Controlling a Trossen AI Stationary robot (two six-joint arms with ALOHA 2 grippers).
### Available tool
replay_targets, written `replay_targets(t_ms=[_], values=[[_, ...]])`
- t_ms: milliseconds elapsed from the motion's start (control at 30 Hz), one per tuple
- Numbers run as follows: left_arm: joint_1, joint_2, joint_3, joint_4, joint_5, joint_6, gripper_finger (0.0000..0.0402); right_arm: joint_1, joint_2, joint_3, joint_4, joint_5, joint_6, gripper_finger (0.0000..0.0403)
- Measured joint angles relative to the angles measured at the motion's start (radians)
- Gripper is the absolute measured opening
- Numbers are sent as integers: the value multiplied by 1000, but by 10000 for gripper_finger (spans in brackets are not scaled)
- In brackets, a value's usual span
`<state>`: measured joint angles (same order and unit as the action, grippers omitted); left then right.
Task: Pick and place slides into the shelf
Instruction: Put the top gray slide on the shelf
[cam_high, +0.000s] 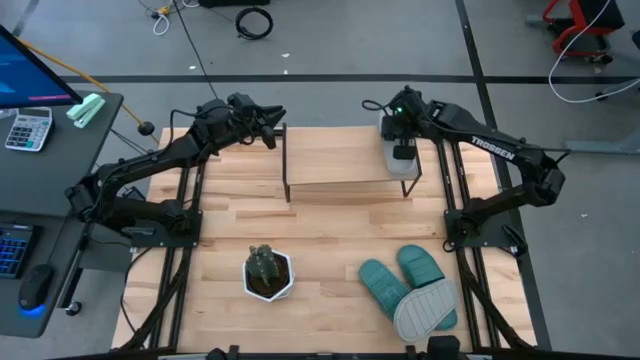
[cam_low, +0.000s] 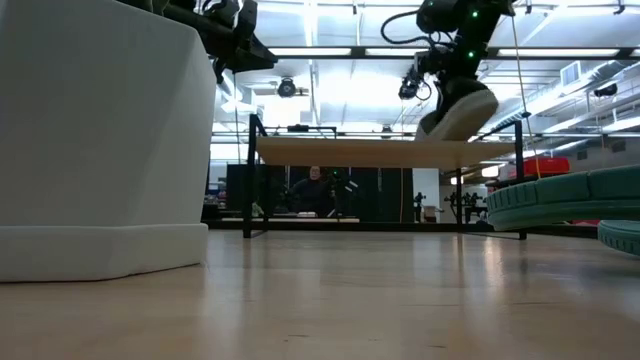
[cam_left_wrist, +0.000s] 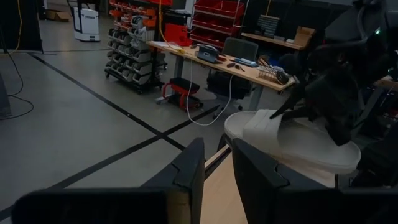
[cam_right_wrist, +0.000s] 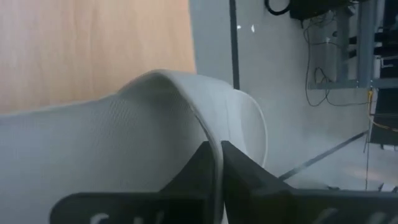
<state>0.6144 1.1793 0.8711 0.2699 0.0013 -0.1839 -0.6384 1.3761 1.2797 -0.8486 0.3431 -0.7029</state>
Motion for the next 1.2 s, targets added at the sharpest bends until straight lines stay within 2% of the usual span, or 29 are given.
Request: replay_targets(t_ms=[267,733,1067,1200], values=[[0,0,0,0,0,20,83,-19,-12,0,67,-39,20,11],[0,0,0,-3,0,13,89,-107,23,0,63,-101,22,11],[0,0,0,-8,0,13,87,-105,23,0,37,-135,-9,115],[0,0,0,-9,0,13,91,-105,9,0,8,-107,-71,145]])
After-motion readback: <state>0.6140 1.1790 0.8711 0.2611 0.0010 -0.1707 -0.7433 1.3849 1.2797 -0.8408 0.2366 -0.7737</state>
